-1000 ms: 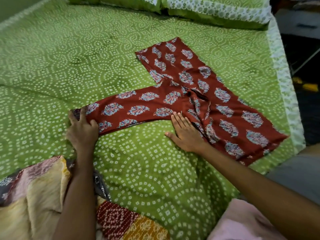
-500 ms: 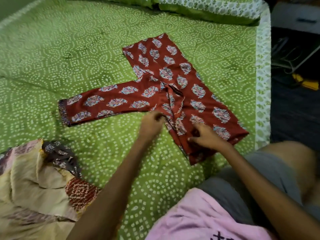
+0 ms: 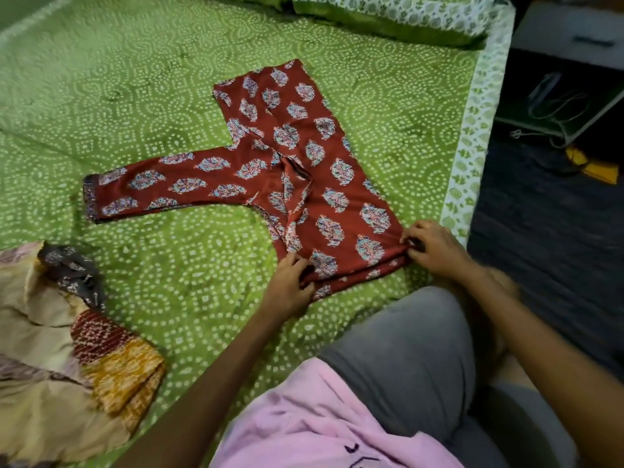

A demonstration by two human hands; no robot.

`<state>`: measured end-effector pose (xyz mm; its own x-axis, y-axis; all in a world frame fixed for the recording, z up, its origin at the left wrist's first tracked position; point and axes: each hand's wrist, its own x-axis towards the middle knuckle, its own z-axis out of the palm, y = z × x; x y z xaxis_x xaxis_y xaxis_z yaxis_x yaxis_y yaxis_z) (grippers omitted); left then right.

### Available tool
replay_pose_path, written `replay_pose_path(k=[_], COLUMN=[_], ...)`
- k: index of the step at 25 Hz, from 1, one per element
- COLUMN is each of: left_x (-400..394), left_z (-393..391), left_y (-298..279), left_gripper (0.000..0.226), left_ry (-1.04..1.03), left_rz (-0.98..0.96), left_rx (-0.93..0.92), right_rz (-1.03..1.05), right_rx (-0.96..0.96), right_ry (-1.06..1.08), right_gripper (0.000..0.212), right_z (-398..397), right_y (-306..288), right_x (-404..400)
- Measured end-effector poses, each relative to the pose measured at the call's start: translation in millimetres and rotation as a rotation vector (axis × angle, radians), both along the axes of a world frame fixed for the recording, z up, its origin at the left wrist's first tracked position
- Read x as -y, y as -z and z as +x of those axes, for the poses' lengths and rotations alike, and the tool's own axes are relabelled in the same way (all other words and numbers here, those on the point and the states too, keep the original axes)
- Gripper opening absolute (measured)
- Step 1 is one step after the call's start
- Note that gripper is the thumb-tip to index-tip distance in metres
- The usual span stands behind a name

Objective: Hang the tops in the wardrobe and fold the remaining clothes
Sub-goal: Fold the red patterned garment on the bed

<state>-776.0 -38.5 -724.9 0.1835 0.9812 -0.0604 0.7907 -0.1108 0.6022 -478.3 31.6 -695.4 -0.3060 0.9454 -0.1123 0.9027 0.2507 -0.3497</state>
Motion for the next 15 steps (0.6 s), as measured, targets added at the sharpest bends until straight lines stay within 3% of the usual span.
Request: replay_pose_path(k=[5,8,10,13,15], left_x=[13,13,19,27,25], left_z=[12,16,22,38,44], left_y=[3,-4,-6,-11,-16], left_gripper=[0.027,0.016,0.016,0.026,0.025], left_ry=[-0.041,-0.002,0.116,0.227,0.274], left_rz=[0.202,0.292,0.218,-0.049,-0.125], left_rx=[-0.199,-0.165,-0.157,-0.291,-0.345], right_rz=[0.187,0.292,0.271,0.056,-0.081], right_rx=[-0.03,-0.021,0.007,0.154,0.263], right_ry=[-0.038,-0.114,-0.122,-0.118,-0.12], right_gripper=[0.019,0.021,0.02,0.017,0.01], right_z=[-6,-7,-1,1,-2], right_y=[7,2,0,1,-8], right_x=[1,5,7,8,4])
